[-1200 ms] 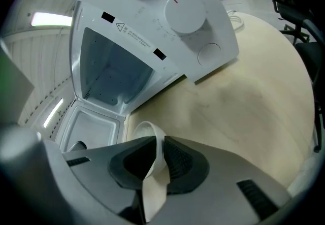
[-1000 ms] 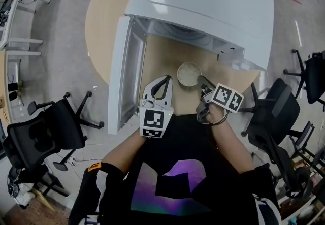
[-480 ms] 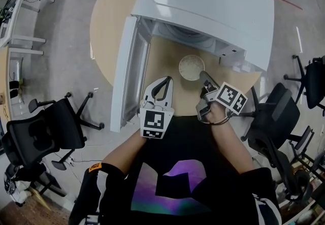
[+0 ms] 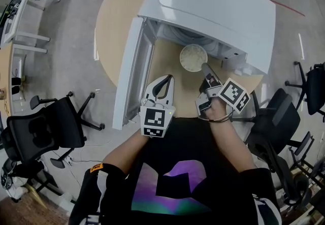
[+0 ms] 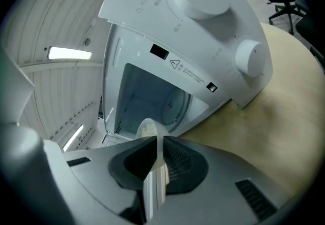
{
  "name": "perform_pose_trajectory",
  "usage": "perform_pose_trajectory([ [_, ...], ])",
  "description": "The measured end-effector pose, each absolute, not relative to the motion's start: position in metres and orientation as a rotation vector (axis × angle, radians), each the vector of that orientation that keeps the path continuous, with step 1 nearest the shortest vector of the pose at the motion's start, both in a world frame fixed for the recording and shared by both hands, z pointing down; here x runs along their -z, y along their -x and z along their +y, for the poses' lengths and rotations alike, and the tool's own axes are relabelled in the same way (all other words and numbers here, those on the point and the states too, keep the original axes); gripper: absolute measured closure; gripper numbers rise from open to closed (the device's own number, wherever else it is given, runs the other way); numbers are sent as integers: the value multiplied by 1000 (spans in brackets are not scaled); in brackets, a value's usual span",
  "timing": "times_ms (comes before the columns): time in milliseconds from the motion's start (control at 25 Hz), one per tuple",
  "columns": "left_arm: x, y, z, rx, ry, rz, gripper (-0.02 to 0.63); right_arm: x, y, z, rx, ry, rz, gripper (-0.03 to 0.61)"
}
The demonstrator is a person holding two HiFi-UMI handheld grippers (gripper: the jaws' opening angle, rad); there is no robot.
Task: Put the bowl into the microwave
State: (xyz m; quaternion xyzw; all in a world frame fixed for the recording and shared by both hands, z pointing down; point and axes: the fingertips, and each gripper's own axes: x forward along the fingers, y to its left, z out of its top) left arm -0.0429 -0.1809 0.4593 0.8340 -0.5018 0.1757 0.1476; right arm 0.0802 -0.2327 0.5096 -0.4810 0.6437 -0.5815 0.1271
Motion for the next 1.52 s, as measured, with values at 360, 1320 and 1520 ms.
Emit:
perform_pose_trajectory([
  [360, -447, 38, -202, -471, -2381, -1500, 568, -507, -72, -263, 1646, 1418, 1816, 528],
  [1320, -465, 42, -259, -495, -2276, -1578, 568, -539, -67, -352, 1590, 1440, 1643, 528],
  [1520, -473, 41, -265, -509, -2259, -1575, 568, -545, -70, -359, 1581, 1451, 1613, 528],
])
